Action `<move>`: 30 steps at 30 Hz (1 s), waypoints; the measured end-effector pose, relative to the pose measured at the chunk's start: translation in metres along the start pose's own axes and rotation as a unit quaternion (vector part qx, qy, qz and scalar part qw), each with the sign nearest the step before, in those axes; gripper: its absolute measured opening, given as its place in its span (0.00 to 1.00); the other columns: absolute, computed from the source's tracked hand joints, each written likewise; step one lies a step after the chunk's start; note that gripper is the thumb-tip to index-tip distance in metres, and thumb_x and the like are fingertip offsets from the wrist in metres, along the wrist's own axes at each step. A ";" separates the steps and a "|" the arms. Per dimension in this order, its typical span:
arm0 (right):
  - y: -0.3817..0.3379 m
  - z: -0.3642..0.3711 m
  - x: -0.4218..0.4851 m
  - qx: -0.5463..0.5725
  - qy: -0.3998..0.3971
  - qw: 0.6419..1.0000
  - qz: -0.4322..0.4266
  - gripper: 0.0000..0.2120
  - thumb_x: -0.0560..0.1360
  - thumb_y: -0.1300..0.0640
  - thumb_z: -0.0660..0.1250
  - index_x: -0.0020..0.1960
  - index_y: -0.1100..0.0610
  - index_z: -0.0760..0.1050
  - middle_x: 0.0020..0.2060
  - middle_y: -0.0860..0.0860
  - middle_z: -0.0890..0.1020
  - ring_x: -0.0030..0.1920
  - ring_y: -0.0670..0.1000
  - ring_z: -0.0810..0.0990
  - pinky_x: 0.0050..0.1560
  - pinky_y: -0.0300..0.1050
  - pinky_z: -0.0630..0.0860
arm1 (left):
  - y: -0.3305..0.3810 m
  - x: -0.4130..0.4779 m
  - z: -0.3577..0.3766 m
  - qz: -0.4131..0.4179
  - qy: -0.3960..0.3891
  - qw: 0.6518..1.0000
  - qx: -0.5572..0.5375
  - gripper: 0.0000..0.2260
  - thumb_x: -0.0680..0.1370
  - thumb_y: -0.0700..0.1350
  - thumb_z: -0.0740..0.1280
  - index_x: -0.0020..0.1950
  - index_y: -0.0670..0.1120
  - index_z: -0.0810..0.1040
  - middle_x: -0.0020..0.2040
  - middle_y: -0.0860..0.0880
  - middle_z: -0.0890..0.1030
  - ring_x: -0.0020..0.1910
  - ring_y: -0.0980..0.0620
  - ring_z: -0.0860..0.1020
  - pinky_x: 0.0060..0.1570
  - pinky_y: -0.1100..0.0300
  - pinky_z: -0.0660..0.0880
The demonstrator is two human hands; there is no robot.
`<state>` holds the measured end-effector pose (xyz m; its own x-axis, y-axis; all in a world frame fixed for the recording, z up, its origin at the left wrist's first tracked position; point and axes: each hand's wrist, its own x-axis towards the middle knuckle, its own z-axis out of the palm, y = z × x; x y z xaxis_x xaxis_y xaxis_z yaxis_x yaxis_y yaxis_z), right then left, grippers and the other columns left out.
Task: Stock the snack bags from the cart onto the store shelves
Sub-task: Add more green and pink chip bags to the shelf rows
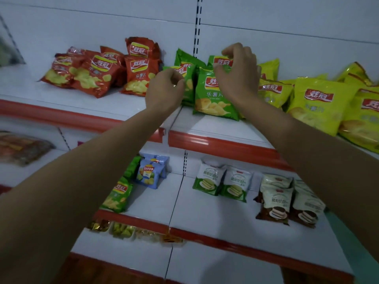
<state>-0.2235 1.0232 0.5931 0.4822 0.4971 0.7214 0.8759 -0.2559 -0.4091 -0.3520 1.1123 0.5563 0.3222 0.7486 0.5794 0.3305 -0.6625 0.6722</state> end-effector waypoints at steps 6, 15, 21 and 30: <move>-0.062 0.010 -0.029 0.104 -0.033 0.987 -0.121 0.14 0.75 0.53 0.64 0.59 0.56 0.73 0.56 0.51 0.76 0.59 0.51 0.73 0.54 0.42 0.65 | -0.010 -0.036 -0.054 -0.023 0.091 0.995 0.044 0.08 0.76 0.46 0.63 0.51 0.46 0.78 0.48 0.52 0.79 0.49 0.53 0.77 0.46 0.61 0.72; -0.156 0.054 -0.108 0.199 -0.145 0.941 -0.231 0.16 0.74 0.53 0.64 0.59 0.59 0.74 0.58 0.54 0.77 0.61 0.55 0.74 0.58 0.47 0.70 | -0.059 -0.120 -0.155 -0.129 0.140 0.970 0.151 0.18 0.77 0.47 0.63 0.66 0.46 0.72 0.65 0.48 0.76 0.66 0.49 0.71 0.65 0.53 0.69; -0.215 0.073 -0.163 0.205 -0.261 0.898 -0.289 0.19 0.76 0.53 0.63 0.65 0.57 0.70 0.62 0.54 0.75 0.63 0.55 0.71 0.61 0.48 0.67 | -0.093 -0.174 -0.228 -0.217 0.150 0.939 0.221 0.20 0.78 0.47 0.64 0.70 0.46 0.69 0.69 0.44 0.70 0.66 0.45 0.71 0.64 0.47 0.71; -0.342 0.125 -0.256 0.191 -0.362 0.850 -0.332 0.19 0.76 0.49 0.64 0.64 0.58 0.71 0.62 0.57 0.75 0.63 0.59 0.71 0.62 0.52 0.67 | -0.178 -0.269 -0.347 -0.328 0.141 0.882 0.309 0.18 0.77 0.51 0.65 0.67 0.49 0.71 0.64 0.49 0.77 0.63 0.48 0.74 0.61 0.46 0.73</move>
<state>-0.6489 1.0869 0.4790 -0.3744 0.8423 0.3878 0.8135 0.4991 -0.2986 -0.8056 1.0379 0.4410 -0.3228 0.8945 0.3093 0.8114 0.0932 0.5771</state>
